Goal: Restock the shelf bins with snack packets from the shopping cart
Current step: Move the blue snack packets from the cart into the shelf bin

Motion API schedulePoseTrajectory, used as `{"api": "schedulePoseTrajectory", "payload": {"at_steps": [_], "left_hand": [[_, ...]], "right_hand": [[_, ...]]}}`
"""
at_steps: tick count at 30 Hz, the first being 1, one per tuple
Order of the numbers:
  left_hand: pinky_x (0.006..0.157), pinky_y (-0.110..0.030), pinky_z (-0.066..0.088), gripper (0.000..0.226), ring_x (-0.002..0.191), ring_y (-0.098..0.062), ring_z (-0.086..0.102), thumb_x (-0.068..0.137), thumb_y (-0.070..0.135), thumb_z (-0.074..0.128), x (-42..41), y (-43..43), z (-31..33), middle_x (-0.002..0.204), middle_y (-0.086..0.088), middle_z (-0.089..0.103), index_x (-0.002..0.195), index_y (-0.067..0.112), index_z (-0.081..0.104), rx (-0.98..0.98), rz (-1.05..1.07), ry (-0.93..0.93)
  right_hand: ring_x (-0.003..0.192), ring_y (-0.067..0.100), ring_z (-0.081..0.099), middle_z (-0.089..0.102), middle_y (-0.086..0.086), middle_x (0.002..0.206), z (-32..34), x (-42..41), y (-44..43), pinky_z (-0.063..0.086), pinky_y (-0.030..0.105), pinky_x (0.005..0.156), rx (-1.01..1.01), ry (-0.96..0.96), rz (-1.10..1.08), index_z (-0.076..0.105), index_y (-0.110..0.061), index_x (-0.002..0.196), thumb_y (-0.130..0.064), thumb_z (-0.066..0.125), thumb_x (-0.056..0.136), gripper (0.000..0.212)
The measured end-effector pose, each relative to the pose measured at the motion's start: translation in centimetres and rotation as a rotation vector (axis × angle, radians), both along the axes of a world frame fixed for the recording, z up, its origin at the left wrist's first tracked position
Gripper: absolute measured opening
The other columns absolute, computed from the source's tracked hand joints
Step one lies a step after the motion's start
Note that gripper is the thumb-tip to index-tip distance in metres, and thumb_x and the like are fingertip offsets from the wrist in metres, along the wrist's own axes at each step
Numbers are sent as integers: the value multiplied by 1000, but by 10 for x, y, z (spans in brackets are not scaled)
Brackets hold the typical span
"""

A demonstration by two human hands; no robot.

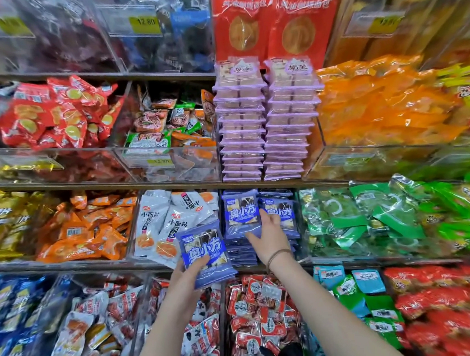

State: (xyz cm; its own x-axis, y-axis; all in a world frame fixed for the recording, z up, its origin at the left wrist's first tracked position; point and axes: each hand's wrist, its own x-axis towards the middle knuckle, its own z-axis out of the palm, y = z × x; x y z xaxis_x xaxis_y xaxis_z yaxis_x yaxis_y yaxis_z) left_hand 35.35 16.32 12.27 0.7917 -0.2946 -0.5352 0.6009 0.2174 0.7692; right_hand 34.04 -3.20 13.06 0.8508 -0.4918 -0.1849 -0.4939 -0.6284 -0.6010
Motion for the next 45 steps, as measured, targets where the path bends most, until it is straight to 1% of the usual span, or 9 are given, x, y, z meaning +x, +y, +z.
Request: {"api": "schedulePoseTrajectory", "payload": {"at_steps": [4, 8, 15, 19, 24, 35, 37, 42, 45], "left_hand": [[109, -47, 36, 102, 110, -22, 60, 55, 29, 79, -1, -6, 4, 124, -6, 59, 145, 17, 32, -8, 0, 5], [95, -40, 46, 94, 110, -22, 59, 56, 32, 80, -3, -21, 12, 122, -3, 59, 139, 18, 39, 27, -37, -64], [85, -33, 43, 48, 86, 2, 61, 72, 33, 80, -8, -44, 17, 102, 17, 59, 109, 32, 50, 33, -106, -144], [82, -39, 47, 65, 91, -21, 66, 60, 50, 75, -7, -45, 16, 97, 2, 73, 118, 24, 58, 64, -108, -143], [110, -53, 34, 63, 124, -32, 51, 85, 35, 68, 2, -35, 12, 136, -11, 53, 139, 21, 39, 58, -40, -55], [91, -33, 38, 42, 112, -19, 51, 96, 35, 54, 34, -78, 22, 131, 3, 50, 133, 19, 43, 302, -125, -317], [96, -35, 41, 48, 118, -23, 51, 96, 35, 54, 46, -94, 26, 129, 0, 50, 136, 11, 43, 367, -144, -345], [59, -24, 35, 15, 68, -3, 46, 91, 26, 62, 59, -115, 22, 83, 6, 51, 97, 22, 49, 517, -202, -441], [76, -30, 46, 44, 97, -20, 58, 82, 21, 71, 60, -118, 20, 105, -3, 59, 120, 8, 52, 699, -189, -628]], "right_hand": [[103, 13, 54, 39, 0, 132, 9, -20, -4, 42, 22, 90, 163, -195, -44, 29, -20, 143, -33, 58, 90, 62], [54, -4, 45, 51, -4, 77, 19, -44, 4, 41, 15, 58, 464, -168, 126, 54, -19, 95, -47, 56, 87, 29], [54, 12, 41, 43, 0, 71, 18, -56, 15, 37, 22, 53, 558, -206, 118, 45, -17, 84, -37, 61, 87, 26], [41, 12, 47, 52, 4, 61, 13, -59, 8, 42, 22, 43, 791, -240, -36, 50, -7, 92, -31, 59, 90, 25], [44, 13, 56, 62, 4, 61, 5, -58, -14, 50, 23, 44, 1225, -449, -439, 53, -7, 88, -18, 58, 91, 12], [43, 13, 53, 55, 8, 68, -1, -27, -34, 50, 20, 41, 1164, -576, -893, 46, -8, 101, -14, 56, 93, 14], [51, 14, 55, 57, 8, 67, -1, -22, -34, 52, 22, 48, 1145, -600, -916, 50, -4, 107, -13, 57, 92, 19], [86, 23, 64, 64, 14, 93, -4, -23, -33, 50, 30, 82, 1136, -595, -946, 43, -1, 133, -7, 55, 92, 43], [109, 32, 61, 59, 25, 118, -1, -27, -35, 48, 34, 94, 1138, -569, -905, 42, 9, 130, 0, 49, 93, 39]]}}
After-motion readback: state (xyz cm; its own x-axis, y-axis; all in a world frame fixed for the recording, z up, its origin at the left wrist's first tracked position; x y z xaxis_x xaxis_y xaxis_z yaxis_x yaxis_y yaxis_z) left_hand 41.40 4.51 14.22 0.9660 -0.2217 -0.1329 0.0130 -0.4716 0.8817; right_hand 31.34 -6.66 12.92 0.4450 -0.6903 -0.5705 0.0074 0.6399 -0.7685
